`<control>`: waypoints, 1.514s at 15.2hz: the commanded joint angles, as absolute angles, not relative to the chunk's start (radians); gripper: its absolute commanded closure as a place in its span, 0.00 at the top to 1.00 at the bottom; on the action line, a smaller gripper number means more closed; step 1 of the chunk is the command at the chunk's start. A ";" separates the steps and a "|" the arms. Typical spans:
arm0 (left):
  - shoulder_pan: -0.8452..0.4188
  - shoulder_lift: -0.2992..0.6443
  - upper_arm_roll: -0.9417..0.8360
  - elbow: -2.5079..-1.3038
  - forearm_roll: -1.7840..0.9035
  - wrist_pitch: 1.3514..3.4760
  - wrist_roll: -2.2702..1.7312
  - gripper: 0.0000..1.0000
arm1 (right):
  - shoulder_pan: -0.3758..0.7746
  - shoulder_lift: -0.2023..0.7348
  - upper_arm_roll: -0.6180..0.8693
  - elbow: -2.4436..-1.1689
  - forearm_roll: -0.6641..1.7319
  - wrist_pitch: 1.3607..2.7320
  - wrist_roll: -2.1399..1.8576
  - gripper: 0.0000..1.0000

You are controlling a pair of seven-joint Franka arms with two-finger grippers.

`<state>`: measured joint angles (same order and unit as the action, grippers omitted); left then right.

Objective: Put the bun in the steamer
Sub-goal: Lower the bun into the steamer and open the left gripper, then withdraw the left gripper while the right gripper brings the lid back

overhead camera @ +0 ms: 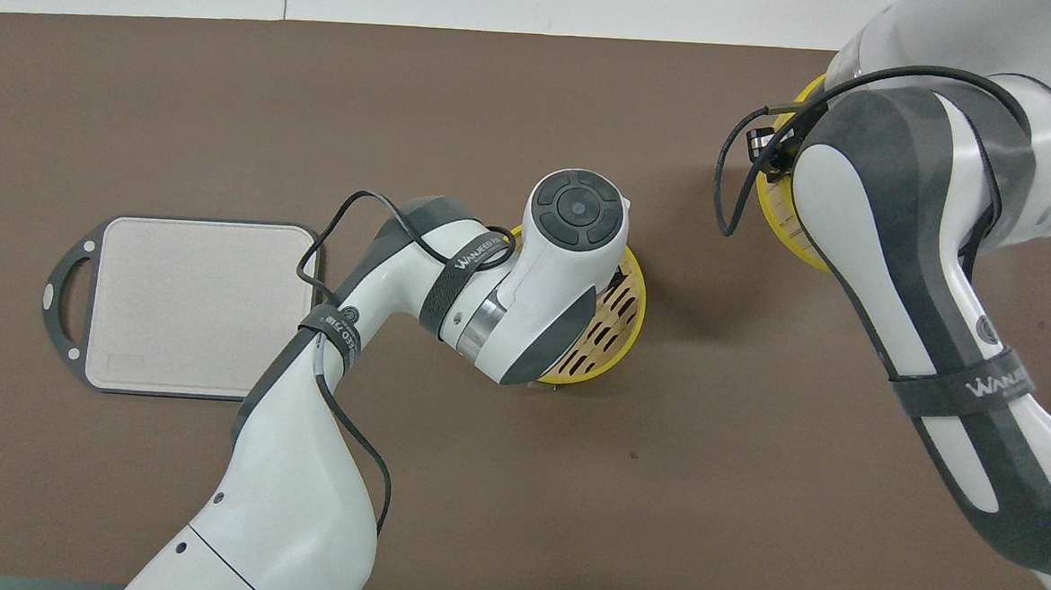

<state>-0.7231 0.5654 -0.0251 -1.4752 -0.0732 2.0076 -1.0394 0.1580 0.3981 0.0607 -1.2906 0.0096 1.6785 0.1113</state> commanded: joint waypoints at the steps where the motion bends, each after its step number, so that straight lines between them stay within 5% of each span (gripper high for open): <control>1: -0.727 0.548 -0.026 -1.525 -0.052 2.057 -1.051 0.43 | 0.143 0.338 0.069 -1.385 0.021 1.735 0.084 0.00; 6: -0.735 0.548 -0.026 -1.531 -0.052 2.068 -1.061 0.57 | 0.141 0.321 0.069 -1.420 0.020 1.767 0.083 0.00; 9: -0.733 0.546 -0.026 -1.539 -0.054 2.077 -1.062 0.99 | 0.141 0.321 0.069 -1.422 0.021 1.769 0.083 0.00; 15: -0.698 0.478 0.034 -1.419 -0.054 1.888 -1.058 1.00 | 0.141 0.322 0.069 -1.425 0.020 1.819 0.046 0.00; 23: -0.370 0.250 0.037 -1.431 -0.054 1.649 -0.785 1.00 | 0.230 0.328 0.067 -1.425 0.008 1.844 0.225 0.00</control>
<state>-0.4744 0.3113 0.0503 -1.4006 -0.0630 1.7067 -0.9230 0.1892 0.3574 0.0658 -1.3905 0.0108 1.8057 0.1413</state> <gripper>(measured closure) 0.000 0.916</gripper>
